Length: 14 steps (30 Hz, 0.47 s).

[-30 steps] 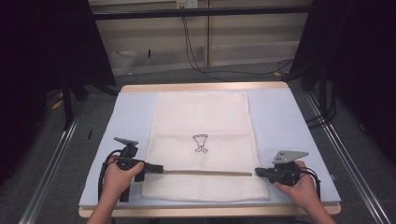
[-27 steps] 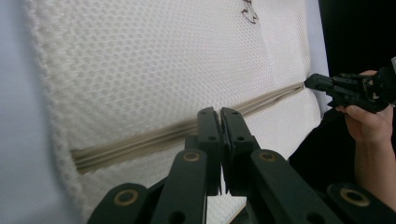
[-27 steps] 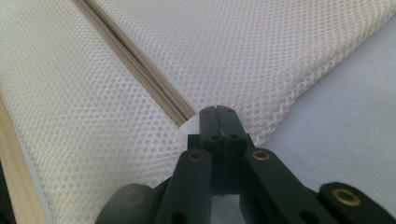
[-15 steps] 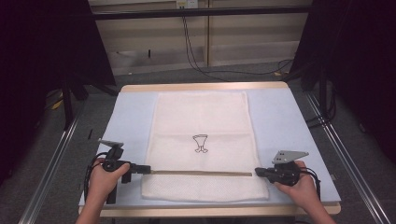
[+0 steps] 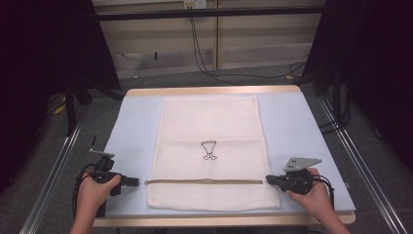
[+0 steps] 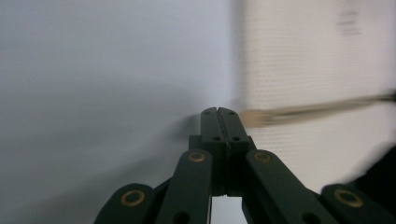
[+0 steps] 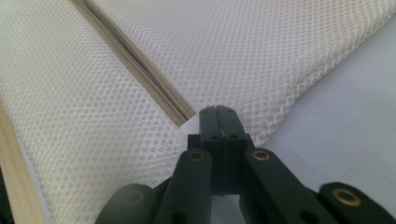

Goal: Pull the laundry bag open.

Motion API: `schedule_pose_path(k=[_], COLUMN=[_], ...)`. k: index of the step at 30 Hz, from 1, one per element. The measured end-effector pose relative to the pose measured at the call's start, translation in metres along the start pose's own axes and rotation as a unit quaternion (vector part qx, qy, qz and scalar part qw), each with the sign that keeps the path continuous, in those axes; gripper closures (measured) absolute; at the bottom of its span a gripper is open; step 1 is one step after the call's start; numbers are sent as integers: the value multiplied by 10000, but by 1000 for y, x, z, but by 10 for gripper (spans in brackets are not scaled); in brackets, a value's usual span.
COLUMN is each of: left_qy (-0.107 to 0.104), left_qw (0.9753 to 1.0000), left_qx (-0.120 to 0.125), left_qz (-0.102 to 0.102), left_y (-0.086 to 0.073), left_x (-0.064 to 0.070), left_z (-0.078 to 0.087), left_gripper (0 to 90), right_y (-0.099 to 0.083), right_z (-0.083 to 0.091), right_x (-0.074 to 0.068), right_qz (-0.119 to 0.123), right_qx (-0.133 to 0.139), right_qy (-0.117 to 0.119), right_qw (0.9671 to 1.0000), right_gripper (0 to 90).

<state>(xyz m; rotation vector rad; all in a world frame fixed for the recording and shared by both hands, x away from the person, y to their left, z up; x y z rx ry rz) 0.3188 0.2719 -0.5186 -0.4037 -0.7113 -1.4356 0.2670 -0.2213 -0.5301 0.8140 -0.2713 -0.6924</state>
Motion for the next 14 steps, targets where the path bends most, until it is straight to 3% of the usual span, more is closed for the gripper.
schedule_pose_path(k=[1, 2, 3, 4, 5, 7, 8, 9, 11, 12, 14], left_qy=[-296, -215, -80, -2, 47, 18, 167, 388, 415, 522, 628], left_qw=[9989, 9978, 9968, 9950, 9926, 9894, 9871, 9814, 9814, 9772, 9758], left_qx=[326, 586, 670, 795, 978, 1257, 1350, 1588, 1578, 1732, 1739], left_qz=[140, -226, -420, -608, -719, -731, -849, -1004, -1012, -1113, -1169], left_y=[4, 8, 10, 12, 16, 22, 25, 29, 30, 33, 33], left_x=[3, 3, 6, 9, 11, 13, 11, 9, 8, 7, 6], left_z=[4, 8, 10, 11, 11, 8, 6, 3, 2, 0, -1], left_gripper=[835, 743, 633, 633, 514, 482, 428, 364, 361, 324, 308], right_y=[0, 0, 4, 4, 10, 11, 10, 5, 2, -4, -5], right_z=[0, 0, 5, 5, 13, 17, 20, 23, 23, 23, 23], right_x=[0, 0, 2, 2, 14, 19, 25, 33, 36, 40, 42], right_qz=[15, 11, 36, 36, 16, -32, -171, -373, -414, -442, -476], right_qx=[16, 47, 232, 232, 477, 592, 659, 591, 521, 434, 399], right_qy=[-13, -8, -1, -1, -468, -606, -791, -994, -1089, -1158, -1229], right_qw=[10000, 10000, 9997, 9997, 9978, 9964, 9945, 9926, 9918, 9913, 9905], right_gripper=[900, 888, 649, 649, 496, 460, 396, 327, 315, 274, 268])
Point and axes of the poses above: each handheld gripper's, and its own axes: z roughly backward along the jaws, y roughly out of its top, x roughly to its right, the point moved 7 cm from there along -z, roughly forward along the jaws, and after that the axes turned 6 degrees about z, right-handed, at the moved point
